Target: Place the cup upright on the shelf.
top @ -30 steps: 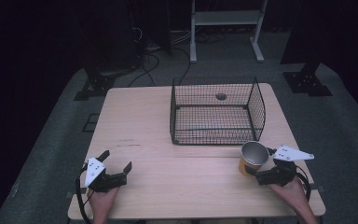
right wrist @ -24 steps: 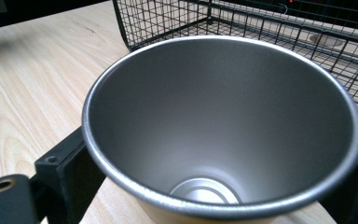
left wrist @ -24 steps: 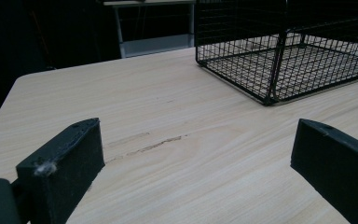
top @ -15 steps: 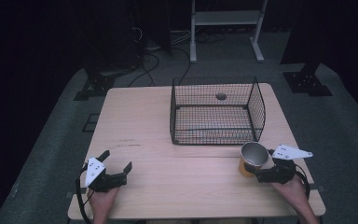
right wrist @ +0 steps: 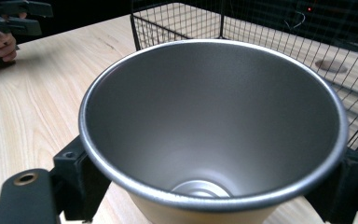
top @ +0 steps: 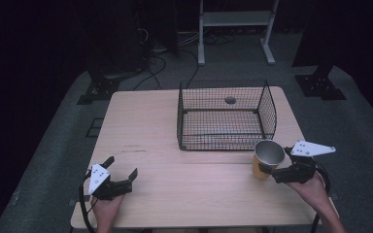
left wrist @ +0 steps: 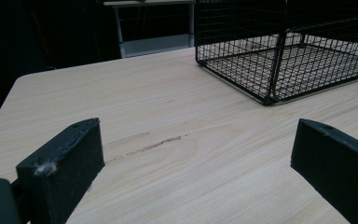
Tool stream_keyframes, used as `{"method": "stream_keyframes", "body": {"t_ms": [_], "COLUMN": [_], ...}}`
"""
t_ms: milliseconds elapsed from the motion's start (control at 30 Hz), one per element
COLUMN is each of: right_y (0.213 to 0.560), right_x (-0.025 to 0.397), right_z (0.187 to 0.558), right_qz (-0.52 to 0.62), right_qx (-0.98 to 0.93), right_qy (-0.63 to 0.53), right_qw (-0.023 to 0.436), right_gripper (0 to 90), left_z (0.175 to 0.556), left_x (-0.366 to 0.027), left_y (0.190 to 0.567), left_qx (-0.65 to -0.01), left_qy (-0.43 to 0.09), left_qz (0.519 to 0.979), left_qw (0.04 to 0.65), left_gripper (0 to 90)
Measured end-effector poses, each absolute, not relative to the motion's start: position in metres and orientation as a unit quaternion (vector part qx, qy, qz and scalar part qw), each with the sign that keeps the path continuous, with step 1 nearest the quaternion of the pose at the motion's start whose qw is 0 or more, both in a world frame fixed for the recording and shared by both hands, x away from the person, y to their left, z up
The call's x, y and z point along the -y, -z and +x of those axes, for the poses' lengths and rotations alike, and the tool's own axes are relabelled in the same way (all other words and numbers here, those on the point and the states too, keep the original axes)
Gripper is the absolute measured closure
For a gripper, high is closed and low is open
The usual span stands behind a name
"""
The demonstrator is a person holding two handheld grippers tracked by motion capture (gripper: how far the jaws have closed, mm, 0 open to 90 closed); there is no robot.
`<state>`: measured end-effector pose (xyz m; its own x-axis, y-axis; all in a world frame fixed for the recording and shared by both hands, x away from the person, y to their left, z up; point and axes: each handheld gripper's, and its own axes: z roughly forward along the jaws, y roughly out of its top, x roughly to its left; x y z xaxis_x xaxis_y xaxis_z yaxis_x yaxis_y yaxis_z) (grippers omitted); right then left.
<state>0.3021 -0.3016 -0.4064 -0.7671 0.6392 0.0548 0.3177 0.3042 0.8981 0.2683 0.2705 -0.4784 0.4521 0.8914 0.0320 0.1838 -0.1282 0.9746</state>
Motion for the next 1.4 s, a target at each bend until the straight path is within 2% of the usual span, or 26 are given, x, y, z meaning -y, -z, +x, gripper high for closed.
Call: {"method": "stream_keyframes", "body": {"t_ms": [467,900,1400], "right_y": [0.356,0.332,0.321], "right_x": [0.289,0.271,0.260], "right_z": [0.334,0.354,0.382], "right_qz": [0.265,0.246,0.239], "right_qx": [-0.810,-0.818,-0.824], "right_qy": [-0.504,-0.504,-0.501], "right_qw": [0.137,0.128,0.112], "right_gripper": [14.2,14.2,14.1], "left_z": [0.268,0.269,0.268], "left_x": [-0.271,-0.271,-0.271], "left_y": [0.478,0.479,0.479], "left_qx": [-0.400,-0.400,-0.401], "left_qy": [-0.336,-0.333,-0.332], "left_qz": [0.672,0.674,0.671], "left_qw": [0.525,0.524,0.528], "left_gripper": [1.8,1.8,1.8]}}
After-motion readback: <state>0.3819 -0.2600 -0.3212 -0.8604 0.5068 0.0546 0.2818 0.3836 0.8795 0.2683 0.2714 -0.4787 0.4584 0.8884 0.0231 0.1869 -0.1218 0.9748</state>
